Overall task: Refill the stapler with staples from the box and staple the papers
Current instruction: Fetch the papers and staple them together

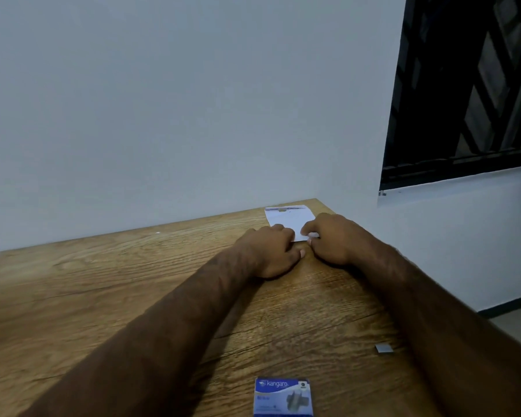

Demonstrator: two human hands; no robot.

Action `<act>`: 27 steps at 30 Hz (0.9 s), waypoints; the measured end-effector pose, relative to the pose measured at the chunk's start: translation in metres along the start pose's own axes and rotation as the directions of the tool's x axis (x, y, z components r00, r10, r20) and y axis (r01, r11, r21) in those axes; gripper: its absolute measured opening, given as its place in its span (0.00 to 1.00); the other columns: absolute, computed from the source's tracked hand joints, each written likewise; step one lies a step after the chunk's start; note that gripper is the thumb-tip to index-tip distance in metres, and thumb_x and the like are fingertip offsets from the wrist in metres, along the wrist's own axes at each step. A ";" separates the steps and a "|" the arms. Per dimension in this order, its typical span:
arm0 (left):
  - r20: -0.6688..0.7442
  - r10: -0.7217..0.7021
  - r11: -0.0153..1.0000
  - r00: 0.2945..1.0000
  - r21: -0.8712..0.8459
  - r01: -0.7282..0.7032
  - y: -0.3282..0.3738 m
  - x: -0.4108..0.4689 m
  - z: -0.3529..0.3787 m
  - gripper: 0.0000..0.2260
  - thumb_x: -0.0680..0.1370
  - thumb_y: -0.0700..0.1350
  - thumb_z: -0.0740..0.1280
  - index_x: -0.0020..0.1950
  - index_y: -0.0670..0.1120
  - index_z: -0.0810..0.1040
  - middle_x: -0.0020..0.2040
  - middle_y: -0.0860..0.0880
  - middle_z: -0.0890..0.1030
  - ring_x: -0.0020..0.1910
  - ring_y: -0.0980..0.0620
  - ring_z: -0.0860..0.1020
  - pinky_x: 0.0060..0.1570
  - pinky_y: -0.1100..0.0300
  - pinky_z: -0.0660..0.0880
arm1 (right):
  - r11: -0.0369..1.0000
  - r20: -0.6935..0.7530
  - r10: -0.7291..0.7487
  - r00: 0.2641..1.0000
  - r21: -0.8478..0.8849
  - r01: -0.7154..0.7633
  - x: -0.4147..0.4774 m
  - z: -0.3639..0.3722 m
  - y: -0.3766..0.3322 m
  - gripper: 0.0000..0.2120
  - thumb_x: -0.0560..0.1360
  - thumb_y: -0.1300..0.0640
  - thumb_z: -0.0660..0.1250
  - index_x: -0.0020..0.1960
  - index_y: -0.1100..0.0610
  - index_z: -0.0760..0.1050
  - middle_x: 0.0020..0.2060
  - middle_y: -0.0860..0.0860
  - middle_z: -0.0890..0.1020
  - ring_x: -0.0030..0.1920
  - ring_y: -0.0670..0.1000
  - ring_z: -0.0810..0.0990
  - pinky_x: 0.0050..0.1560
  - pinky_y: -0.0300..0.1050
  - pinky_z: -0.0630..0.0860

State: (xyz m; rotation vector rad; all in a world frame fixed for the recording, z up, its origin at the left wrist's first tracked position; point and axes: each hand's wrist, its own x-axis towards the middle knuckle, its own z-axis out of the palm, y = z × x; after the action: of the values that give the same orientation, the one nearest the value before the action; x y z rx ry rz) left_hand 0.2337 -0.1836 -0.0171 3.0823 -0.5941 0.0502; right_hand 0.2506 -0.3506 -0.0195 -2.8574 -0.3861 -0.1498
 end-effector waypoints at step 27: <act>-0.077 -0.176 0.974 0.981 -0.156 0.162 -0.144 -0.217 -0.011 0.09 0.76 0.54 0.70 0.55 0.55 0.81 0.46 0.59 0.76 0.51 0.56 0.77 0.56 0.55 0.75 | 0.835 0.153 -0.550 0.821 0.079 0.544 -0.037 0.017 -0.179 0.11 0.73 0.53 0.74 0.55 0.49 0.84 0.46 0.42 0.83 0.45 0.42 0.78 0.47 0.38 0.73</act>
State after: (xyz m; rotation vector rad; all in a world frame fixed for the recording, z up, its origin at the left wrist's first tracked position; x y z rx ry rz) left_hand 0.0857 0.0309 -0.0123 2.9530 -0.3142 0.1367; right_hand 0.1668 -0.1879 0.0010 -2.6469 -1.2323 0.0004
